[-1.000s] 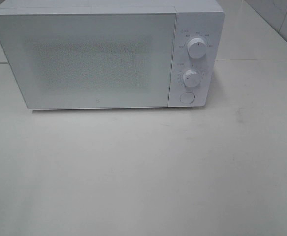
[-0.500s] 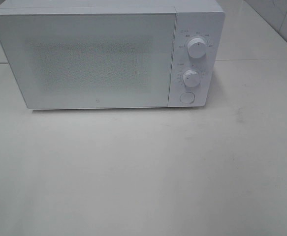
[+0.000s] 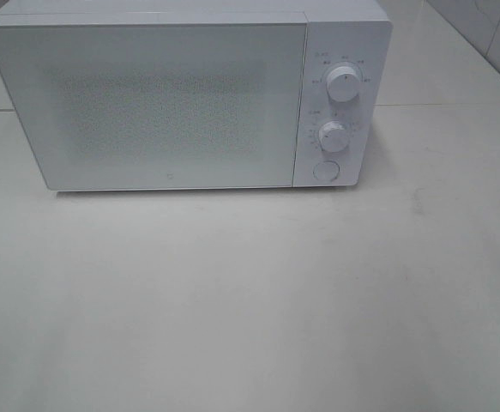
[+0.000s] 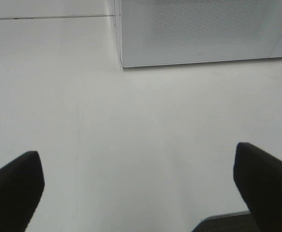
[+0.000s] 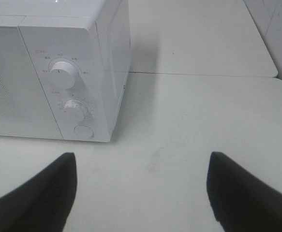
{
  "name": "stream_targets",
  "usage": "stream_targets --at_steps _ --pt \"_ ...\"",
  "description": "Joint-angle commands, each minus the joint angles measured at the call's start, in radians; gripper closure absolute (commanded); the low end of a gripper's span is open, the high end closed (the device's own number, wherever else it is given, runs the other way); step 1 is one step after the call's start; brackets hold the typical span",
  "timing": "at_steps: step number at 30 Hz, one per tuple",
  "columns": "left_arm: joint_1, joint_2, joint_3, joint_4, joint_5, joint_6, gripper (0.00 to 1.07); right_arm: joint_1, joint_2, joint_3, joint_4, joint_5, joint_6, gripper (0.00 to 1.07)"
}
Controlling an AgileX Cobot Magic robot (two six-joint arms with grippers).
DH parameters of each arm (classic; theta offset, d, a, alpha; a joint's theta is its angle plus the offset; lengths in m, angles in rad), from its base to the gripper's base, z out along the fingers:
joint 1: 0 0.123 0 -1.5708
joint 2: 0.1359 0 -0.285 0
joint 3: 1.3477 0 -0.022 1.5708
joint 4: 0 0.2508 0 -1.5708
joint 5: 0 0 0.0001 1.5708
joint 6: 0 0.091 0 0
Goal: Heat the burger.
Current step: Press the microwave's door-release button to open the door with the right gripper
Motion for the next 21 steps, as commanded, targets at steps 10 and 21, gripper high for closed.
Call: stream_targets --at_steps 10,21 --pt "0.000 -0.005 0.000 0.000 -0.013 -0.004 0.07 -0.007 0.214 0.083 0.000 -0.439 0.009 0.35" --pt "0.000 -0.005 0.000 0.000 -0.013 -0.004 0.07 -0.003 0.405 0.242 0.011 -0.966 0.013 0.35"
